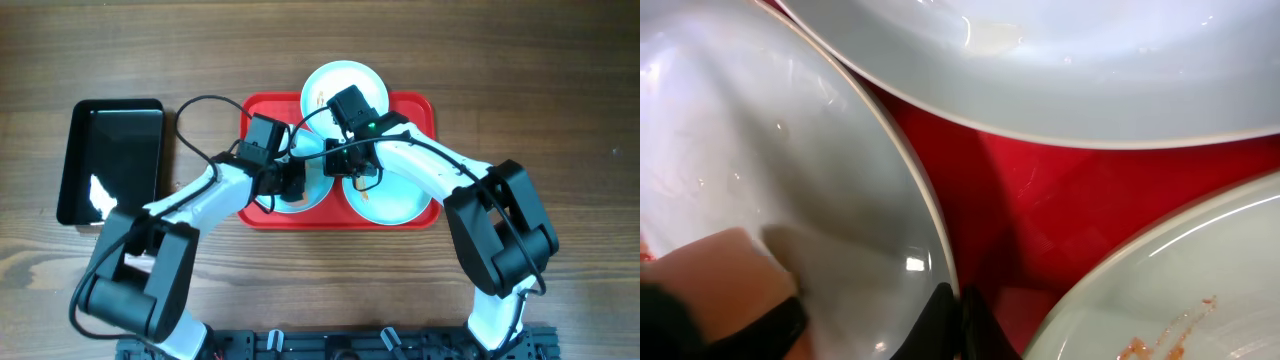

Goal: Clean dirty plates on tray and stack at the side
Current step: 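Keep scrubbing the plate center with the sponge in circles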

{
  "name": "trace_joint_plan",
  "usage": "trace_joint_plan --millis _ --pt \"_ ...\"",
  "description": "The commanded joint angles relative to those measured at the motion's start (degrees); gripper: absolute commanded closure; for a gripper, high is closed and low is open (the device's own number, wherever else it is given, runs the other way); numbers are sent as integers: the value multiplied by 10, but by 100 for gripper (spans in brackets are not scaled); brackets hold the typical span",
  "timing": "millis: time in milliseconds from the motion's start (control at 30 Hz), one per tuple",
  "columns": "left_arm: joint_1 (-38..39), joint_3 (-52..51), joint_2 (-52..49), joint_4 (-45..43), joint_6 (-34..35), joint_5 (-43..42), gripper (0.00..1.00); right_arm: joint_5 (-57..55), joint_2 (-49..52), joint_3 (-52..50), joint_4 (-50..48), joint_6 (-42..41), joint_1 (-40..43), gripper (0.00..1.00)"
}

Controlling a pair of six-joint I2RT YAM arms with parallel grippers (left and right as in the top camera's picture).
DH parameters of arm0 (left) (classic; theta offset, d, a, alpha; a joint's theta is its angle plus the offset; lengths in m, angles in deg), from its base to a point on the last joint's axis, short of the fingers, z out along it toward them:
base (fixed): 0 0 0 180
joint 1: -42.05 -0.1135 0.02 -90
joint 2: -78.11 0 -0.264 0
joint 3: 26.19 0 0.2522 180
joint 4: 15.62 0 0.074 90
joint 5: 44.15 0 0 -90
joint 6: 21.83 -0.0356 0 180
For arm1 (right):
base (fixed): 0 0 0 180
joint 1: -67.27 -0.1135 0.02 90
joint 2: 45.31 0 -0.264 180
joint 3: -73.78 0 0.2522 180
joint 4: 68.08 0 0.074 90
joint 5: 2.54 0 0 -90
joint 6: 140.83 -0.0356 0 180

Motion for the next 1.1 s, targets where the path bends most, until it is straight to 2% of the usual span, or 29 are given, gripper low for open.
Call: trace_joint_plan --millis 0,267,467,567,700,867,1067 --pt "14 -5 -22 -20 10 -19 96 -12 15 6 4 -10 3 96" --pt "29 -5 -54 -64 11 34 96 -12 15 6 6 -10 3 96" --pt "28 -5 -56 -47 8 211 96 -14 15 6 15 -8 3 96" --pt "28 -5 -56 -35 -8 273 96 -17 15 6 16 -8 3 96" --pt "28 -5 -56 -33 -69 313 96 -17 15 6 16 -8 3 96" --pt "28 -5 -55 -34 -70 375 96 -17 15 6 17 -8 3 96" --pt "28 -5 -53 -31 -69 382 96 -17 15 6 17 -8 3 96"
